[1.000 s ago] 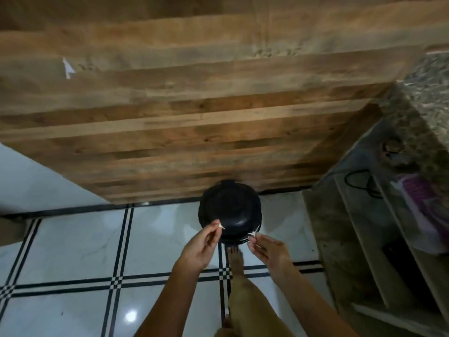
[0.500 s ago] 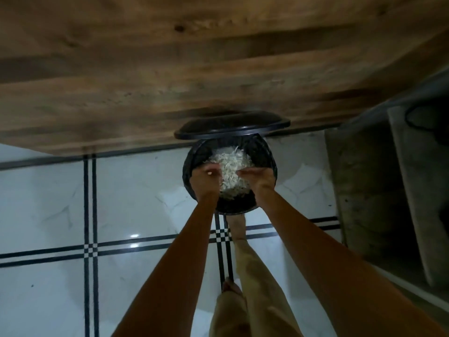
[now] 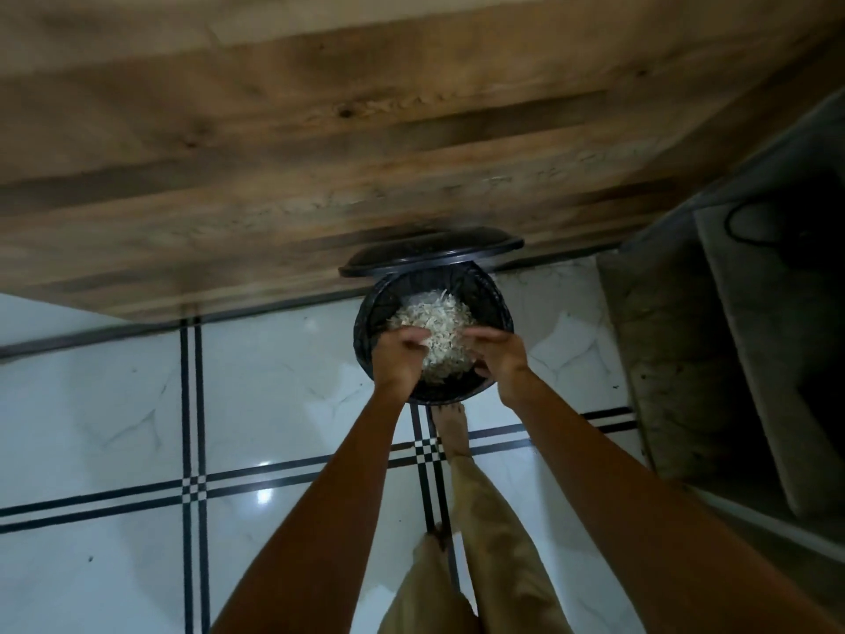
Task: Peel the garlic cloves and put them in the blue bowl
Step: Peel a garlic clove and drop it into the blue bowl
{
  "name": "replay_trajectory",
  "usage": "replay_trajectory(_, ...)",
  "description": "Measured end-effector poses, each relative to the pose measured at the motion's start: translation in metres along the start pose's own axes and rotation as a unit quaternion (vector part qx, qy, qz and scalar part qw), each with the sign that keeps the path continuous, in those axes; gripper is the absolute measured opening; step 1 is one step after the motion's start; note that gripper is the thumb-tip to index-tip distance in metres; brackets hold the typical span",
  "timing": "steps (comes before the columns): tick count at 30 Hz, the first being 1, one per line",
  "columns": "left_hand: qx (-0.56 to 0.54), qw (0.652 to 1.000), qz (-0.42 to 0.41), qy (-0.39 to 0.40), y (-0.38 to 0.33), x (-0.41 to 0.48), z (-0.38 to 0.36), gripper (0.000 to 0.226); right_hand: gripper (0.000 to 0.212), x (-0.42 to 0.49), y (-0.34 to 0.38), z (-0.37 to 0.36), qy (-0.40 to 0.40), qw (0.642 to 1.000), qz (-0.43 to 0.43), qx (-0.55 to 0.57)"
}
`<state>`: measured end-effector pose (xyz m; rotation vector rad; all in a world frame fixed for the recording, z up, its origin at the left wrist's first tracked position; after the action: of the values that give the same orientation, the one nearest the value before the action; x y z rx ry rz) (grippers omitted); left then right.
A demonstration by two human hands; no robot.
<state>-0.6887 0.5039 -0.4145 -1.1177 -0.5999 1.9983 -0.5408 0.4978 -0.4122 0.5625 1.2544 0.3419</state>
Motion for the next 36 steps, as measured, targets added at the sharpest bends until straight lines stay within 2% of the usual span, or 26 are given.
replay_trajectory(2,-0.031,0.998,0.000,0.047,-0.019,-0.032,0.013,0.023,0.029,-0.039,0.007,0.021,-0.001,1.000,0.018,0.022)
replay_trajectory(6,-0.089,0.996,-0.023,0.019,-0.073,-0.113,0.049,0.019,0.032,-0.143,0.025,0.072,0.013,0.993,-0.010,0.117)
replay_trajectory(8,-0.096,0.993,-0.059,0.038,-0.105,-0.165,0.056,0.017,0.027,-0.205,0.032,0.113,0.000,0.992,0.034,0.121)
replay_trajectory(11,-0.071,0.984,-0.101,0.128,-0.155,-0.241,0.031,0.018,0.018,-0.285,0.028,0.201,-0.135,0.974,0.159,0.091)
replay_trajectory(15,-0.016,0.944,-0.192,0.269,-0.231,-0.363,-0.045,0.019,0.017,-0.356,-0.011,0.335,-0.300,0.924,0.200,0.130)
replay_trajectory(18,0.015,0.881,-0.290,0.373,-0.275,-0.485,-0.132,0.020,0.016,-0.416,-0.064,0.449,-0.418,0.859,0.209,0.208)
replay_trajectory(20,0.046,0.833,-0.350,0.426,-0.286,-0.558,-0.179,0.021,0.016,-0.445,-0.097,0.505,-0.468,0.825,0.202,0.243)
replay_trajectory(23,0.134,0.734,-0.436,0.503,-0.271,-0.678,-0.252,0.030,0.014,-0.484,-0.178,0.587,-0.538,0.774,0.171,0.287)
replay_trajectory(25,0.178,0.682,-0.527,0.476,-0.266,-0.723,-0.293,0.042,0.016,-0.501,-0.220,0.624,-0.581,0.745,0.137,0.296)
replay_trajectory(28,0.279,0.550,-0.682,0.394,-0.255,-0.771,-0.367,0.058,0.025,-0.531,-0.290,0.692,-0.658,0.704,0.085,0.252)
replay_trajectory(29,0.307,0.521,-0.706,0.367,-0.253,-0.772,-0.385,0.056,0.028,-0.538,-0.306,0.712,-0.682,0.697,0.065,0.213)
replay_trajectory(32,0.302,0.499,-0.734,0.349,-0.251,-0.764,-0.407,0.040,0.043,-0.544,-0.347,0.763,-0.704,0.705,-0.015,0.082)
replay_trajectory(36,0.238,0.549,-0.727,0.336,-0.262,-0.771,-0.399,0.022,0.055,-0.529,-0.373,0.797,-0.662,0.743,-0.104,-0.007)
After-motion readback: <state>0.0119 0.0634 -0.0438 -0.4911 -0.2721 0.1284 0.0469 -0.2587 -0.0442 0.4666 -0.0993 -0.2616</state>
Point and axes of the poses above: each hand's wrist, its own x-axis towards the middle knuckle, its own z-axis out of the back of the hand, y = z × x, the point moved 4 cm from there along x, towards the middle knuckle, and after that the axes turned 8 degrees about -y, right-handed, at the moved point
